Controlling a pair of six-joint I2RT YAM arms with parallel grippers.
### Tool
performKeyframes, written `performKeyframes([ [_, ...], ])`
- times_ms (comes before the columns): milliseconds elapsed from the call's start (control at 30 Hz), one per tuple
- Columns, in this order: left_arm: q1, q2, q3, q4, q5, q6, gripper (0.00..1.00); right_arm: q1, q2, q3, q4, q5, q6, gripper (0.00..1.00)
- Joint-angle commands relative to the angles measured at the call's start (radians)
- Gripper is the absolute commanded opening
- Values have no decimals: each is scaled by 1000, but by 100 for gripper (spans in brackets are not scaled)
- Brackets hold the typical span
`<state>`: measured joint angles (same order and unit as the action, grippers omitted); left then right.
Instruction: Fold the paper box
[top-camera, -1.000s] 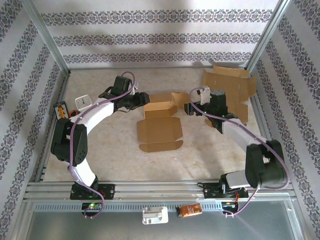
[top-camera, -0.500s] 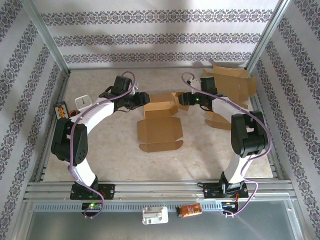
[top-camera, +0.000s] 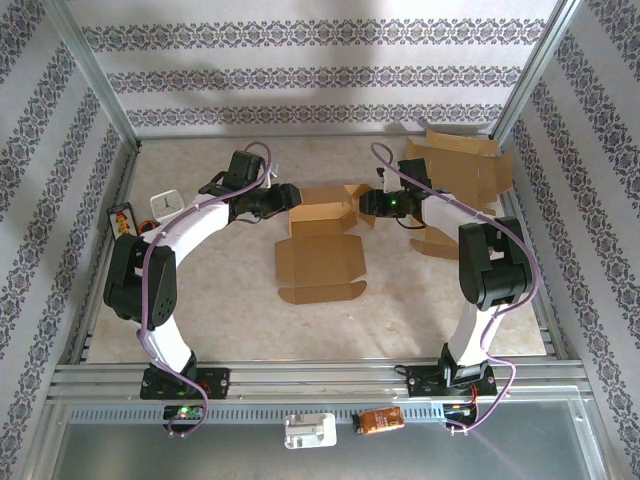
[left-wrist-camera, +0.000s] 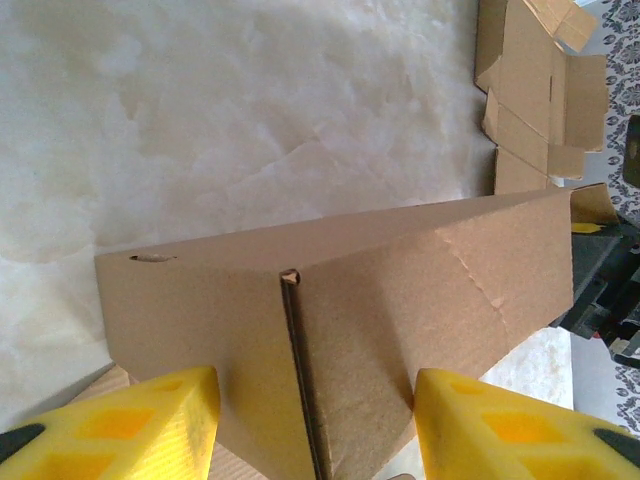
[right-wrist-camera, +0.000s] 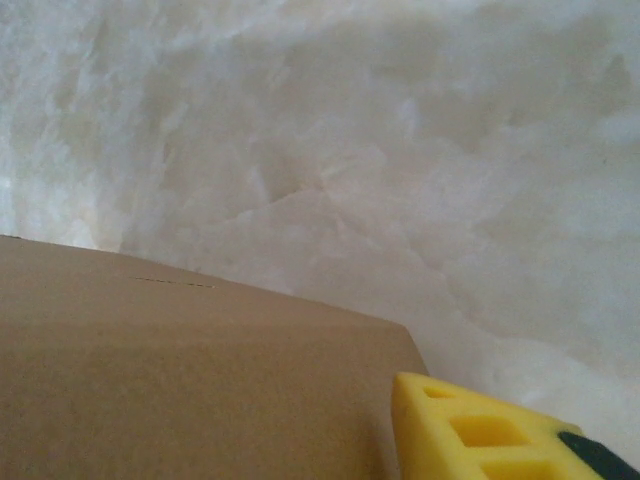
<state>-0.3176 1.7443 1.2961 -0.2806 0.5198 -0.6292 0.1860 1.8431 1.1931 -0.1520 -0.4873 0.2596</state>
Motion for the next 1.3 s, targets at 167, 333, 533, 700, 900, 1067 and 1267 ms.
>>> performKeyframes([
  [167,3,26,20,-25,6,3,54,58,-57,77,-134,45,118,34],
  [333,1,24,22,-22,3,1,53,75,-62,116,-220,112,172,25],
  [533,-4,26,19,-19,1,-1,53,82,-64,104,-244,100,350,25],
  [700,-12,21,9,4,4,-19,53,110,-82,103,-247,106,465,25],
  [900,-27,-4,-26,64,5,-57,52,182,-155,115,-225,256,393,25],
  [1067,-40,-28,-43,110,-13,-71,51,244,-209,108,-155,339,296,25],
  [1267,-45,-39,-60,147,-34,-85,51,280,-179,39,-113,449,291,26],
])
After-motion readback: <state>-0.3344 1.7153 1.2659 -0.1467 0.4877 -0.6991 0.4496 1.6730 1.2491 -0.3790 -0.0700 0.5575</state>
